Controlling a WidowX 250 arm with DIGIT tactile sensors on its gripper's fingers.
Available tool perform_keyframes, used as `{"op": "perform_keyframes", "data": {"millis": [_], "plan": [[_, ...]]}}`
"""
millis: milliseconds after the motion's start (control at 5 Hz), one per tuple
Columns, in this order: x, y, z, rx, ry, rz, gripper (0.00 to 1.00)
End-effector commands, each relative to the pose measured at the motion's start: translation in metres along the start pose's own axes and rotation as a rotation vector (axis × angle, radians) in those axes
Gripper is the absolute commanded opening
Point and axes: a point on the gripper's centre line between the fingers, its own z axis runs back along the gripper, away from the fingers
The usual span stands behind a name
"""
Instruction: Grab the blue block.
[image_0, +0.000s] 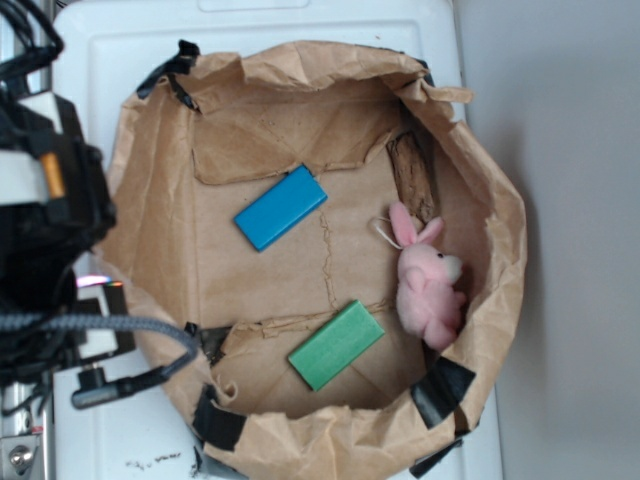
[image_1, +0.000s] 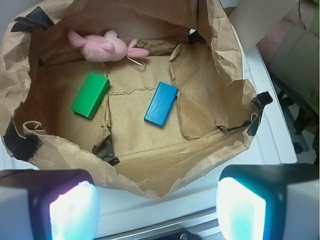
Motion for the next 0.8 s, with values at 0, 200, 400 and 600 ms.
{"op": "perform_keyframes", "data": {"millis": [0, 200, 400, 600], "plan": [[0.034, 0.006, -0.04, 0.005, -0.005, 0.037, 1.0], [0.076, 0.01, -0.088, 0.054, -0.022, 0.051, 1.0], [0.117, 0.008, -0.129, 0.066, 0.021, 0.054, 1.0], [0.153, 0.005, -0.164, 0.064, 0.005, 0.224, 1.0]]}}
